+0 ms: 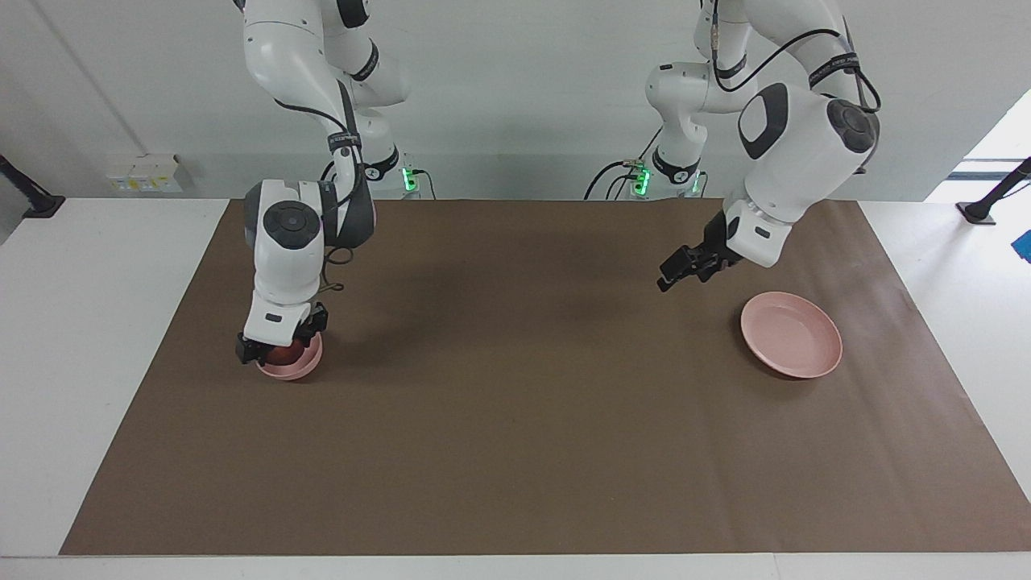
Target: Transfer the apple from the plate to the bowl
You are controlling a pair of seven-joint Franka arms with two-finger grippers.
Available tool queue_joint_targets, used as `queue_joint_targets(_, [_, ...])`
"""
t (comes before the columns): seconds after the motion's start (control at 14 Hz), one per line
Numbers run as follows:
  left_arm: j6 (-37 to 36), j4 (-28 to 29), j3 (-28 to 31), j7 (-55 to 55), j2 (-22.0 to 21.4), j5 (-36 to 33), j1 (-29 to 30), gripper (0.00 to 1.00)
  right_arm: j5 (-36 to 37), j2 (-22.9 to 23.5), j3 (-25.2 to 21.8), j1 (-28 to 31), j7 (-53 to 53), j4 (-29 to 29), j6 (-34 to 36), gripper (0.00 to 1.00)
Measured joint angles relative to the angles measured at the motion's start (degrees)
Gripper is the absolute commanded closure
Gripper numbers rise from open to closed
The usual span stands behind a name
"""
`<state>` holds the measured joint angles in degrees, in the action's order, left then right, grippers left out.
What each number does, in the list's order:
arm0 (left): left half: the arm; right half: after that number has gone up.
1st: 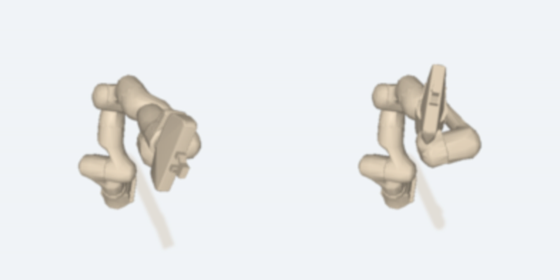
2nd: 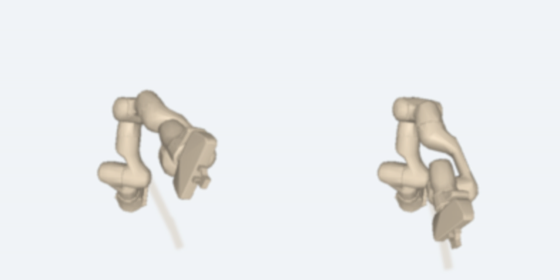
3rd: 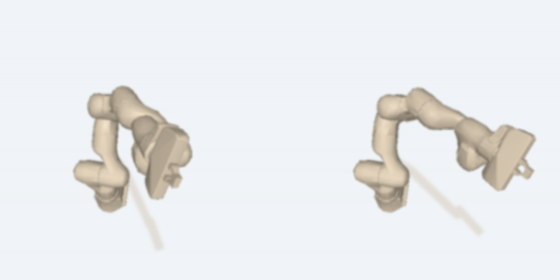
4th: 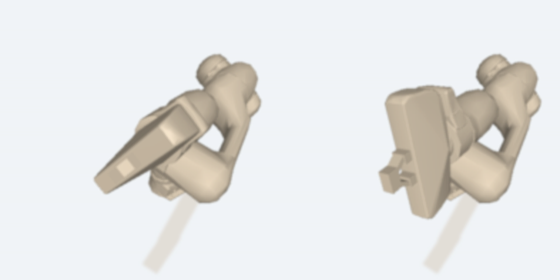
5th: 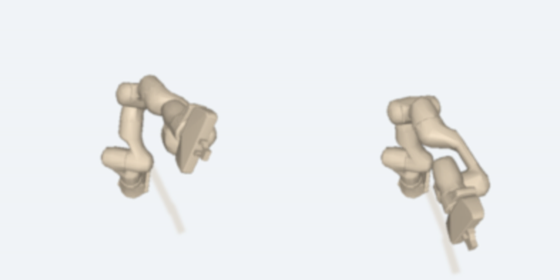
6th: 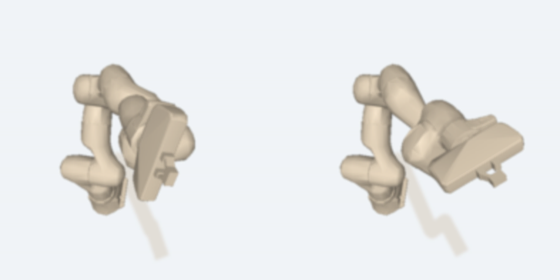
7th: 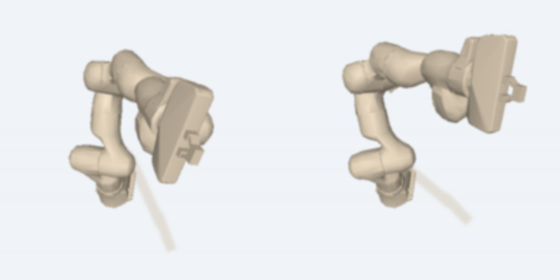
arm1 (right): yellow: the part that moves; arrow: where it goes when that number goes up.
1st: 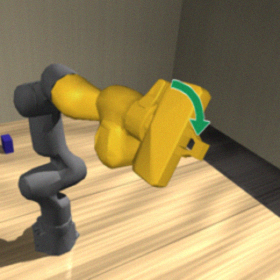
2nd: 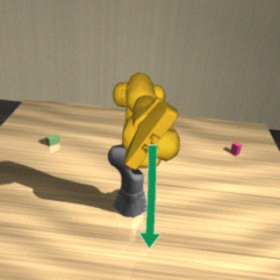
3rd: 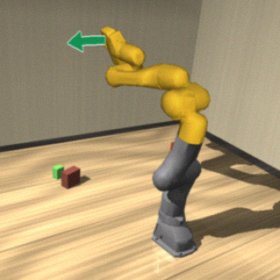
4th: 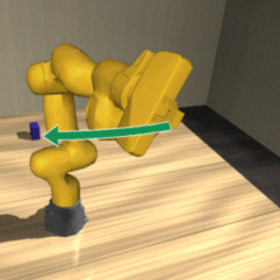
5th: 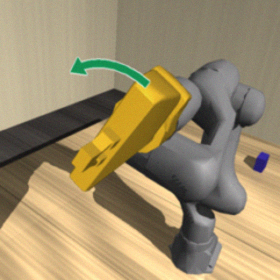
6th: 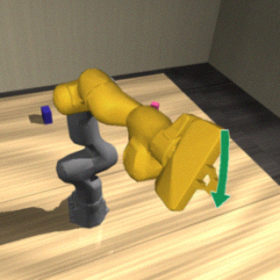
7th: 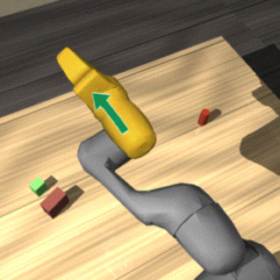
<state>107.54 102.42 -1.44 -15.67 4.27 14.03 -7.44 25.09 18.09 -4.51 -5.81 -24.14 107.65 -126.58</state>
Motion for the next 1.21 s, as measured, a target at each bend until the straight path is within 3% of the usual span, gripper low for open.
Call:
queue_joint_targets(0.43, [-0.47, -2.82, 5.21, 21.16, -1.97, -9.75, 0.56, 0.0, 0.0, 0.98, -0.06, 0.62, 0.0, 0.82, -1.28, 1.0])
queue_joint_targets(0.57, [-0.65, -4.19, 5.36, 24.05, -2.58, -10.74, 1.75, 0.0, 0.0, 1.42, -0.06, 0.79, 0.0, 0.96, -1.91, 0.78])
queue_joint_targets(0.71, [-2.95, -5.8, 5.37, 25.22, -2.71, -11.74, 2.71, 0.0, 0.0, 1.75, -0.06, 0.91, 0.0, 1.08, -2.02, 0.36])
queue_joint_targets(0.86, [-7.53, -8.28, 5.15, 25.24, -2.72, -13.12, 2.78, 0.0, 0.0, 1.89, -0.06, 0.95, 0.0, 1.1, -2.04, 0.13])
queue_joint_targets(1.0, [-9.69, -9.8, 3.48, 23.87, -2.73, -13.25, 4.47, 0.0, 0.0, 1.88, -0.06, 0.96, 0.0, 1.1, -2.04, 0.01])
queue_joint_targets(1.21, [-12.87, -11.54, -1.06, 19.01, -2.81, -13.29, 8.3, 0.0, 0.0, 1.88, -0.06, 0.96, 0.0, 1.08, -2.04, 0.0])
